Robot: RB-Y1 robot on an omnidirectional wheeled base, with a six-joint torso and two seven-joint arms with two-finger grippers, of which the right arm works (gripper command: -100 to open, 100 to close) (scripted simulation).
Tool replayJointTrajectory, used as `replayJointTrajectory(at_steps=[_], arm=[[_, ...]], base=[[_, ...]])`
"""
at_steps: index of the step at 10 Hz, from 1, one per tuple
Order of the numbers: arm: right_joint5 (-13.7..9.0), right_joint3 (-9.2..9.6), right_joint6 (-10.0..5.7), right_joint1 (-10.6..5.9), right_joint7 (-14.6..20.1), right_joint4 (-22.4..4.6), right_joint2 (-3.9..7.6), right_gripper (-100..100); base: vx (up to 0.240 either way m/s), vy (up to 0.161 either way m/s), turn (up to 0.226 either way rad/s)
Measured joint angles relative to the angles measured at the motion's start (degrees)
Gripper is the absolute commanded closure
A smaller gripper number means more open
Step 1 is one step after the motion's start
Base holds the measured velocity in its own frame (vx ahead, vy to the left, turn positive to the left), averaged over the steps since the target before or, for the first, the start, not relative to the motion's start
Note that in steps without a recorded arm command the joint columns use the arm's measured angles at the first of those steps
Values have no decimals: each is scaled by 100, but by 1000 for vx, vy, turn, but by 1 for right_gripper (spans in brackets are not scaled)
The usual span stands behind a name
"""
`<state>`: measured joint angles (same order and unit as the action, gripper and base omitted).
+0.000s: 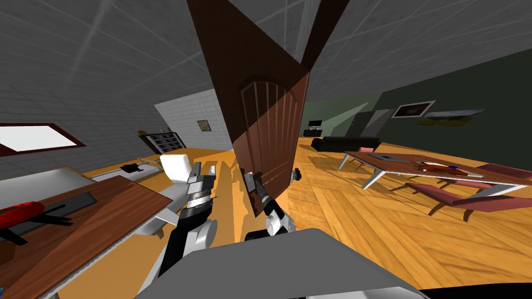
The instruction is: Push the door open
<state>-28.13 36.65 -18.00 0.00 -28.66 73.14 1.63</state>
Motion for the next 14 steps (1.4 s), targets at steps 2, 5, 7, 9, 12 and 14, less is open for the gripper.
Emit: replayJointTrajectory(at_steps=[2,5,7,9,12,14], arm=[[26,-48,1,-51,22,-60,-110,-100],[41,-68,-20,-101,30,-103,-238,100],[42,-70,-25,-104,27,-100,-233,100],[43,-68,-14,-88,23,-114,-220,100],[45,-82,-14,-51,23,-136,-86,100],[44,-173,21,-7,-5,-43,-24,100]], base=[[145,118,17],[14,8,1],[-22,-14,-2],[-5,-3,-2],[181,95,-114],[198,132,-135]])
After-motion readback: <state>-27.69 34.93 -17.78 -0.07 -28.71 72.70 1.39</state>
